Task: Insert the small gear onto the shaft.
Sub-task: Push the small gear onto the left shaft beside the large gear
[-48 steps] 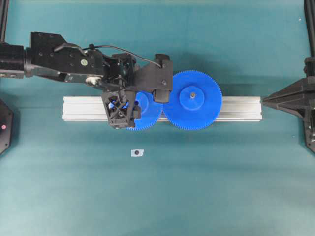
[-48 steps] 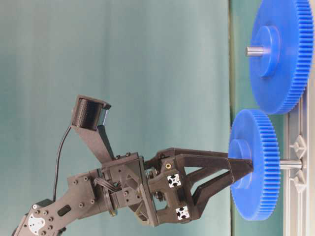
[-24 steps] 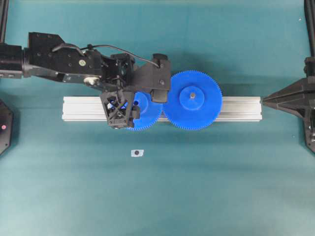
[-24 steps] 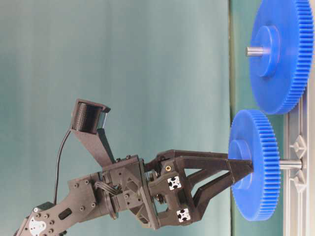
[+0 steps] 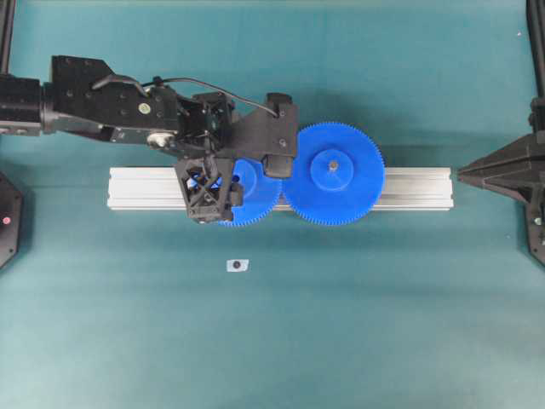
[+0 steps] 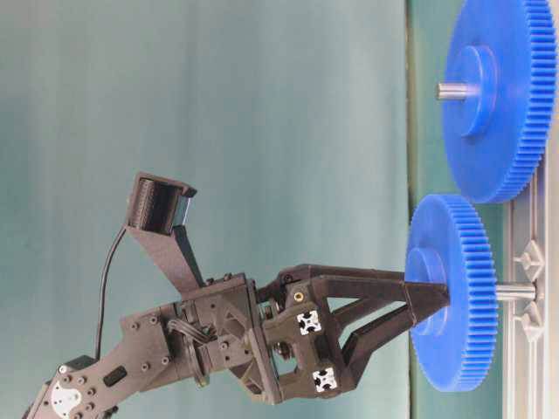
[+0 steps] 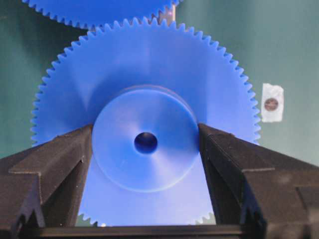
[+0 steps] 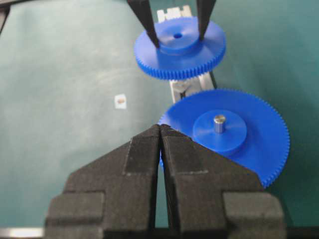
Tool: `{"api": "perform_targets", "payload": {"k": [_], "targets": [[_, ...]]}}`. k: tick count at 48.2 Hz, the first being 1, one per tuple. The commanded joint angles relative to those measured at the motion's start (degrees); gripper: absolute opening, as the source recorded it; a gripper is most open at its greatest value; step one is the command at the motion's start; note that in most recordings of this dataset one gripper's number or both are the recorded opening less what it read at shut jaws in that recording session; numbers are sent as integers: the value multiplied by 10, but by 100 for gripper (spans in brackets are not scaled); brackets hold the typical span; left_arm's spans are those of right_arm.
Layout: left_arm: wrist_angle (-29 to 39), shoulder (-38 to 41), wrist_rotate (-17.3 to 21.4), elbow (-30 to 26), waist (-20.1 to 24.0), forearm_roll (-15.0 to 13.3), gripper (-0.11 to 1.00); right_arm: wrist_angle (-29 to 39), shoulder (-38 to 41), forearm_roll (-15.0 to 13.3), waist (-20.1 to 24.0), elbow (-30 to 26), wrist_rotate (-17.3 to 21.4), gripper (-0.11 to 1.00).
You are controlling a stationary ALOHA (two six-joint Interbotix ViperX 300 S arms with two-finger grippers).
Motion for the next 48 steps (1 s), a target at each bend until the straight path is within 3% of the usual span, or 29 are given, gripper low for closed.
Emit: {"api": "perform_targets", "payload": {"k": [1,5,11,48], "targets": [[-1,-2,-1,-4,11,3,70,-3,4,1,-2,-8,5,8],[-2,-3,-3,-11,11,4,73,-3,4,1,-2,-9,5,8],[-4,-2,-3,-12,12,3,93,4,4,1,-2,-9,5,8],[28,-35,0,-45,9,3,91,8,4,1,-2,-10,6,8]]}}
